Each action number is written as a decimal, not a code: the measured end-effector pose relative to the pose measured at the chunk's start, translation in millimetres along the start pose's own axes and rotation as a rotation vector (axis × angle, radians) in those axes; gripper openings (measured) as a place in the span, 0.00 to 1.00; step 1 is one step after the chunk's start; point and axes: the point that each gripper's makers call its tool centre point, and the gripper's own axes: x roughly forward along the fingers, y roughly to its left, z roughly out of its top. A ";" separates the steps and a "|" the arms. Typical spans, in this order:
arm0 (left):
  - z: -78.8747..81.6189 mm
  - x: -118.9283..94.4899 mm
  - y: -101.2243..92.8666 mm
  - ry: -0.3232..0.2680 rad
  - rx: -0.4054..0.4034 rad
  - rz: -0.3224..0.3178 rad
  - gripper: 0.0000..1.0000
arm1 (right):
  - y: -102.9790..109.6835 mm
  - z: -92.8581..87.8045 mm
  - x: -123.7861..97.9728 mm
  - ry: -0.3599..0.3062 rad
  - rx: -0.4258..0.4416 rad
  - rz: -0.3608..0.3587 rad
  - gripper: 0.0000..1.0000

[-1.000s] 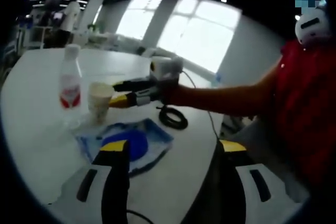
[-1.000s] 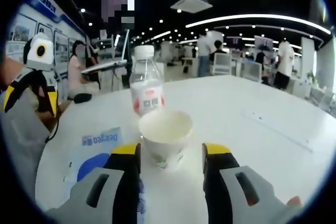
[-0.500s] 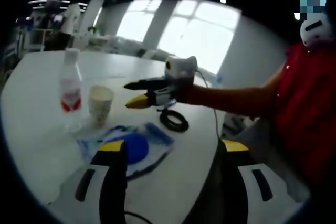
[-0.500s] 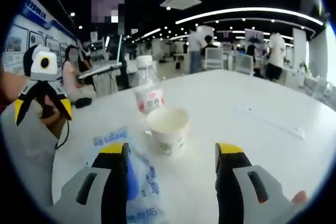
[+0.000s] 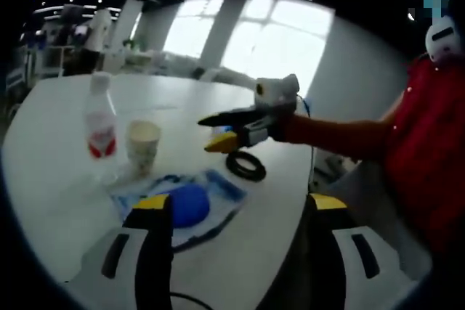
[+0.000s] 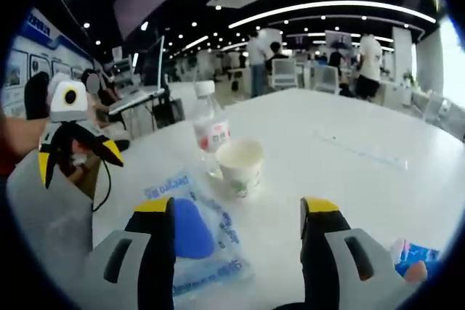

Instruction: Arrange the tabletop items into an orderly group along one side of the table until the central work area is clear of visible clutter.

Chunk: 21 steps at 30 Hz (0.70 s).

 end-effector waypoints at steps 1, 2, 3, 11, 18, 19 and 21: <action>0.0 -0.1 -0.3 0.000 0.001 0.000 0.72 | 0.7 0.2 -2.6 -0.001 0.002 -0.005 0.70; -0.1 -0.3 -0.8 0.001 0.003 -0.001 0.72 | 1.4 0.2 -4.4 -0.001 0.002 -0.009 0.70; -0.1 -0.3 -1.0 0.002 0.003 -0.001 0.72 | 2.0 0.0 -6.9 0.001 0.000 -0.014 0.71; 2.3 -1.1 -1.1 -0.003 0.012 0.000 0.72 | 9.5 -0.2 -24.0 0.006 0.031 -0.042 0.73; 3.6 -3.0 -2.1 -0.006 0.024 -0.002 0.72 | 18.3 -11.0 -38.3 0.051 0.061 -0.072 0.72; 3.4 -3.1 -2.3 -0.004 0.026 -0.002 0.72 | 19.4 -12.3 -40.0 0.054 0.062 -0.075 0.71; 3.2 -3.0 -3.6 -0.002 0.033 -0.003 0.72 | 21.4 -16.2 -44.1 0.070 0.071 -0.084 0.71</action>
